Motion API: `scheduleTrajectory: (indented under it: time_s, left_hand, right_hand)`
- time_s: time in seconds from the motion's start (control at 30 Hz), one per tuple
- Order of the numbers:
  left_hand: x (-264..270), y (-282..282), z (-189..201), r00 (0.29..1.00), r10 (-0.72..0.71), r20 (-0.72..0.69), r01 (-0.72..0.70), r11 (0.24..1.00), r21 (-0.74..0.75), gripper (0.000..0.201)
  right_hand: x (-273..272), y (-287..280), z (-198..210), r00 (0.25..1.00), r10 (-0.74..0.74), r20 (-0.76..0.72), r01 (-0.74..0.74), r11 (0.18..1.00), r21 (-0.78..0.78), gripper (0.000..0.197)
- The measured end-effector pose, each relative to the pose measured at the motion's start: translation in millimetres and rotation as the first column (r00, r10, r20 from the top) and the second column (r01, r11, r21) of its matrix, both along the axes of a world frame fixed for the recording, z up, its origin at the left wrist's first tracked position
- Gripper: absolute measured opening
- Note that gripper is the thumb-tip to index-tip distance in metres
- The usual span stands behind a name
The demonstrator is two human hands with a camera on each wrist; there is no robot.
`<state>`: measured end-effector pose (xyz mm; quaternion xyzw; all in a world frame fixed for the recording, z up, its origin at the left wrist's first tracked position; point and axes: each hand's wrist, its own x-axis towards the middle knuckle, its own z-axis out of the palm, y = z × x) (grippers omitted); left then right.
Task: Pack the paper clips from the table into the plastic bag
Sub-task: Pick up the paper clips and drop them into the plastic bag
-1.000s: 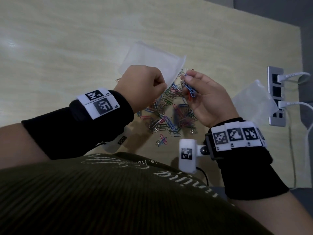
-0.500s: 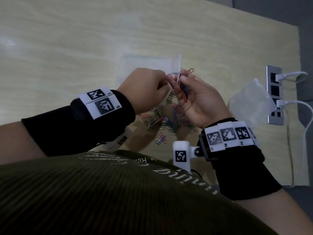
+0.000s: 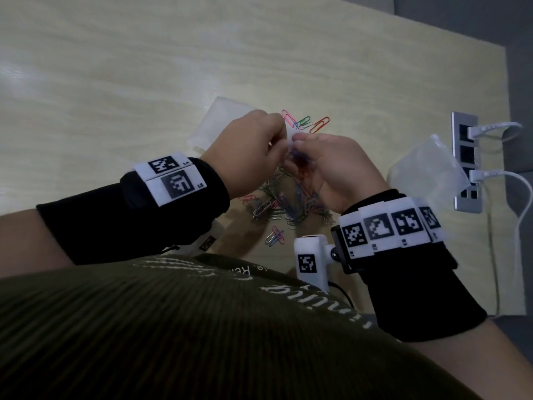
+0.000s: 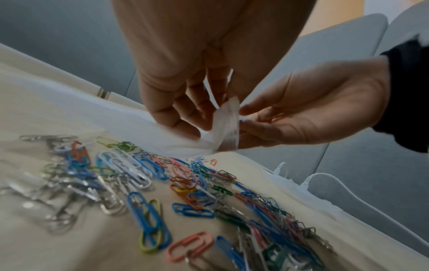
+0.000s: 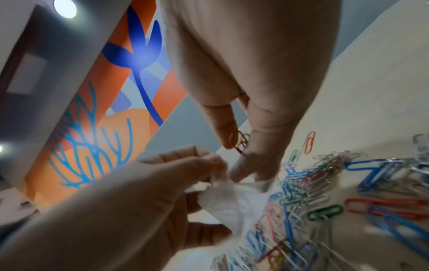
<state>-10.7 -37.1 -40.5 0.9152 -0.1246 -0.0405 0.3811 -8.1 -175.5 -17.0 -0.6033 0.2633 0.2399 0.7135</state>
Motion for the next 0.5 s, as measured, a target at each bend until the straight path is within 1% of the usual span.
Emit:
scheduleTrajectory:
  time_s: [0.07, 0.13, 0.23, 0.33, 0.4, 0.5]
  left_hand:
    - [0, 2, -2, 1.000, 0.015, -0.009, -0.015, 1.000, 0.018, 0.012]
    - [1, 4, -3, 0.999, 0.037, -0.023, -0.036, 0.999, 0.039, 0.013]
    - [-1, 3, -4, 0.997, 0.058, -0.049, -0.055, 0.997, 0.052, 0.014]
    - [-2, 2, -4, 0.996, 0.069, -0.064, -0.065, 0.996, 0.061, 0.016]
    - [-2, 2, -4, 0.994, 0.081, -0.071, -0.077, 0.995, 0.055, 0.016]
    - [-3, 1, -3, 0.992, 0.085, -0.097, -0.081, 0.996, 0.042, 0.016]
  right_hand:
    - [2, 0, 8, 0.999, -0.043, -0.023, 0.045, 0.995, 0.093, 0.017]
    - [3, -2, 14, 0.999, -0.043, -0.030, 0.046, 0.994, 0.104, 0.027]
    - [5, -4, 17, 1.000, 0.030, 0.005, -0.030, 0.999, -0.022, 0.028]
    - [3, -4, 15, 0.993, 0.095, 0.071, -0.081, 0.981, -0.177, 0.028]
    - [1, -3, 9, 0.985, 0.129, 0.111, -0.094, 0.956, -0.279, 0.026]
    - [-1, -2, 1, 0.965, 0.195, 0.175, -0.095, 0.883, -0.460, 0.028]
